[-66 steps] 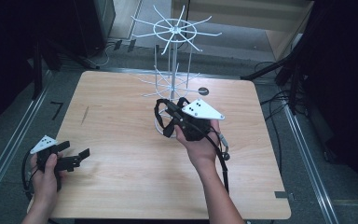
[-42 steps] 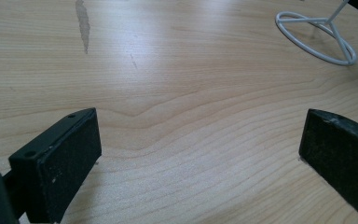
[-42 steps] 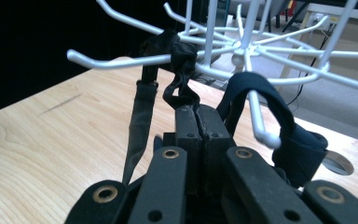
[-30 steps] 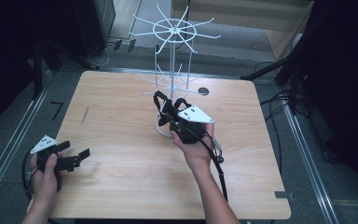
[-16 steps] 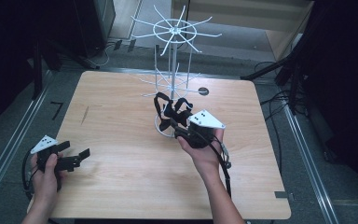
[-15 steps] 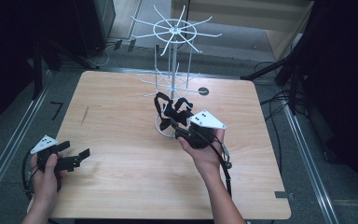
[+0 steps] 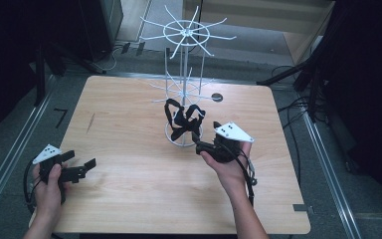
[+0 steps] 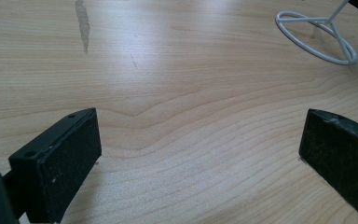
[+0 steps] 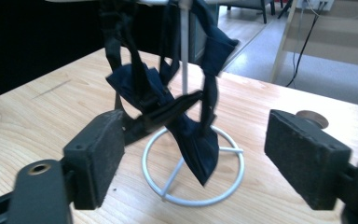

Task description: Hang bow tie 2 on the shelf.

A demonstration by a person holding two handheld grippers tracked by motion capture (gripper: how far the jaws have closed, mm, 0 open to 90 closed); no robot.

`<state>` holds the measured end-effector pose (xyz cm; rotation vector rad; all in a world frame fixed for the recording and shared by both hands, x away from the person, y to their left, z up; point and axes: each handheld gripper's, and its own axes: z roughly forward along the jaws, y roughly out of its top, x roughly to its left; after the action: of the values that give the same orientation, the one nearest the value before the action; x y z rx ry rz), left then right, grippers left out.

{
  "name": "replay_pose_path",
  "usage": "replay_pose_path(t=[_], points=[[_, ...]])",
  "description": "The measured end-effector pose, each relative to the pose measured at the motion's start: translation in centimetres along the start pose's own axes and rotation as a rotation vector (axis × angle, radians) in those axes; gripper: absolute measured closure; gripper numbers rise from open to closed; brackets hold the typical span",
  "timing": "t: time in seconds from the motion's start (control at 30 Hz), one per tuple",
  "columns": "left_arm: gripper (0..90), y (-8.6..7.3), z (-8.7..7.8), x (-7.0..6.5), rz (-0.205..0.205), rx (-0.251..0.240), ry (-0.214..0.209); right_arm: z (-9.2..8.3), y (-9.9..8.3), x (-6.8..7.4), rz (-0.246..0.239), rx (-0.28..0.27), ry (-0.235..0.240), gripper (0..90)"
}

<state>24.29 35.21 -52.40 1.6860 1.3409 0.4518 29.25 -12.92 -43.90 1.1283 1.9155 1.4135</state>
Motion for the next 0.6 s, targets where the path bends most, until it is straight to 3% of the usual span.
replay_pose_path(t=[0.6], points=[[0.0, 0.0, 0.0, 0.0, 0.0, 0.0, 0.002, -1.9, -1.4, -2.3, 0.022, 0.006, -0.021, 11.4]])
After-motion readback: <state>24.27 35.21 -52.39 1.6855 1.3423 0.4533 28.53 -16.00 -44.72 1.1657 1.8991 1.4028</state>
